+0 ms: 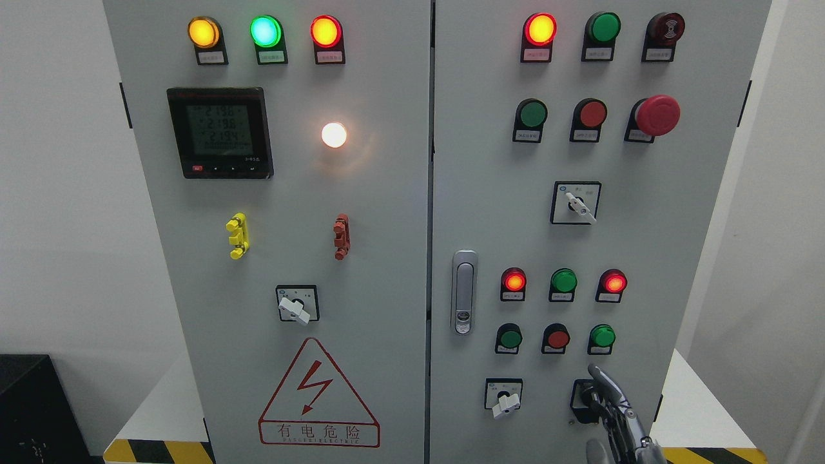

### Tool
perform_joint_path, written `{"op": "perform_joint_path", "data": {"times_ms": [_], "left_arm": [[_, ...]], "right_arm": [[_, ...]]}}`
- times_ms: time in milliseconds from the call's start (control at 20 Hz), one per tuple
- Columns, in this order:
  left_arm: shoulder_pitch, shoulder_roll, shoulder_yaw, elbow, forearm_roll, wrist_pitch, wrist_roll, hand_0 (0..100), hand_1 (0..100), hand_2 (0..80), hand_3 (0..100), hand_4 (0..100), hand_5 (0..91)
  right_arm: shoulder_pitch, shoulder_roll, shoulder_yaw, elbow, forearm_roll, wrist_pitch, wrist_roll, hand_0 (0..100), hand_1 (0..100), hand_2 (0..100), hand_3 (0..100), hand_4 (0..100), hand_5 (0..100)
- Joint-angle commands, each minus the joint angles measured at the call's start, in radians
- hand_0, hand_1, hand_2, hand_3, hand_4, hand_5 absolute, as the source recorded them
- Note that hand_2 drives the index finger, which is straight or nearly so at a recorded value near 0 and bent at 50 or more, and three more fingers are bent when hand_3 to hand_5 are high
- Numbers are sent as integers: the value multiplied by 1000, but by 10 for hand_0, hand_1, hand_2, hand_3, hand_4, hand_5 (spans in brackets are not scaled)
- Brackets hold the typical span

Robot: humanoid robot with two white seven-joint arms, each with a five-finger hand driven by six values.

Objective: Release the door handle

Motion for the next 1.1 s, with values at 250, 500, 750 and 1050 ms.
{"op": "perform_joint_path", "data": {"times_ms": [250, 500, 750, 1050], "left_arm": [[0, -1, 0, 0, 0, 0, -1, 0, 0, 44, 106, 5, 0], [0, -1, 0, 0, 0, 0, -1, 0, 0, 44, 106, 6, 0], [0, -1, 0, 0, 0, 0, -1, 0, 0, 44, 106, 4, 0], [0, 1, 0, 0, 0, 2, -1, 0, 0, 44, 105, 5, 0]], "right_arm": [[-90, 2, 95, 0, 405, 4, -51, 507, 215, 0, 381, 415, 371], [-90, 2, 157, 1, 571, 13, -74, 503, 234, 0, 499, 491, 447], [-98, 2, 206, 4, 717, 61, -74, 487, 250, 0, 583, 565, 550], [-154, 4, 264, 30, 860, 102, -65, 470, 266, 0, 626, 635, 620]]}}
